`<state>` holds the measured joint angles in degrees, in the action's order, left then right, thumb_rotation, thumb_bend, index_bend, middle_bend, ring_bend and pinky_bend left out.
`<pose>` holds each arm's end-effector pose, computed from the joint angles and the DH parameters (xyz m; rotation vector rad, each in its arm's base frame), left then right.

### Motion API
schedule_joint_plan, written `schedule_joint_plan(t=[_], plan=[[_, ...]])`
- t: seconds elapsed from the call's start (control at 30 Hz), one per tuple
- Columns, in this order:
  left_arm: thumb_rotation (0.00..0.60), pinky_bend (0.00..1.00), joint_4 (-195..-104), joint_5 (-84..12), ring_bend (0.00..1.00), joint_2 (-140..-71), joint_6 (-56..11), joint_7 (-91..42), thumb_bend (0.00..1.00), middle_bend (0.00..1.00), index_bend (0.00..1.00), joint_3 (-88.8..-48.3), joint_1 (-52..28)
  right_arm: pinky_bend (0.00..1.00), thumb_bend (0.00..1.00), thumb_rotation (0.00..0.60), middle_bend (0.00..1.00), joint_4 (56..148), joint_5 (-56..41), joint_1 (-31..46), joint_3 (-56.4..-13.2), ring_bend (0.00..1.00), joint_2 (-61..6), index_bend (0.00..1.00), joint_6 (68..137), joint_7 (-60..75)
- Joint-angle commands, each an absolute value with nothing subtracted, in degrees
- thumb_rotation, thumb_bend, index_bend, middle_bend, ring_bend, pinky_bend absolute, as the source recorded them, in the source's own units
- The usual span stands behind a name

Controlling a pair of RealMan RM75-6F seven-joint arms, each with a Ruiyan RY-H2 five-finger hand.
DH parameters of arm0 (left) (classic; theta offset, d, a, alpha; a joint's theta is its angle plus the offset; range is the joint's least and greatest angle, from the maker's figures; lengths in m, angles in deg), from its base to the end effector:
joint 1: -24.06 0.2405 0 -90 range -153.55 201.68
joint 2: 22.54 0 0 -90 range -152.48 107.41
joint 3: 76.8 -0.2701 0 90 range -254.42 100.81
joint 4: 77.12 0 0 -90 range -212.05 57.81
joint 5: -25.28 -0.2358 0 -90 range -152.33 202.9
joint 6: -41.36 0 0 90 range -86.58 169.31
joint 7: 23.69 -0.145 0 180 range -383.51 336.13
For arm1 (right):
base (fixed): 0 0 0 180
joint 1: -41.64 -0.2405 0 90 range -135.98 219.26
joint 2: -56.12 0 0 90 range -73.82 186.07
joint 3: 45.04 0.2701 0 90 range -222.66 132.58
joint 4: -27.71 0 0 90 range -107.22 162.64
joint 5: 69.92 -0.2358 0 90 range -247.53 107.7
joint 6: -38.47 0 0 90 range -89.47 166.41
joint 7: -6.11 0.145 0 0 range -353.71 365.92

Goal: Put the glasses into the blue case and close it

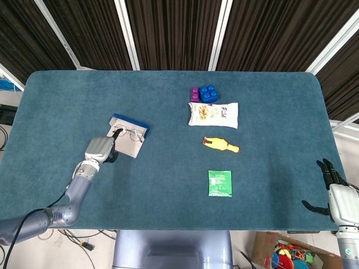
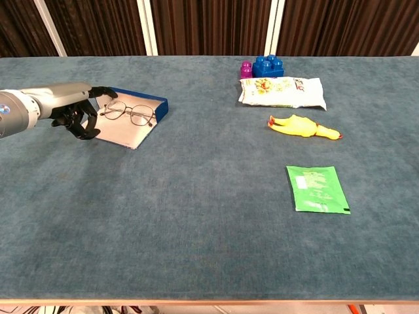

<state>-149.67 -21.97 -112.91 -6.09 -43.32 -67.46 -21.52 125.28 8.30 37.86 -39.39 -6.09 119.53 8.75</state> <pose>-0.2166 0.4004 -0.0424 -1.7227 -1.1218 -0.6860 -0.3370 -0.1878 0.1475 1.2384 -1.0682 0.9018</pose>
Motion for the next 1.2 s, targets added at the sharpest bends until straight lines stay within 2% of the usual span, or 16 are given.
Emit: schedule_joint_plan(t=[0.03,1.2], plan=[[0.600,0.83,-148.5,-19.7,0.73,-113.8,-4.3,-44.5,0.43,0.65,0.03,-67.1,-22.6,0.29,0.16,0.600,0.01,125.3,8.3,37.9,-39.4,0.17,-6.1,0.05,119.6,8.6],[0.600,0.83,-141.1,-15.6,0.73,-119.4,-1.7,-47.9,0.43,0.65,0.03,-66.4,-25.9,0.29,0.15,0.600,0.01,125.0,8.7,37.9,-39.5,0.16,-6.1,0.05,119.7,8.5]])
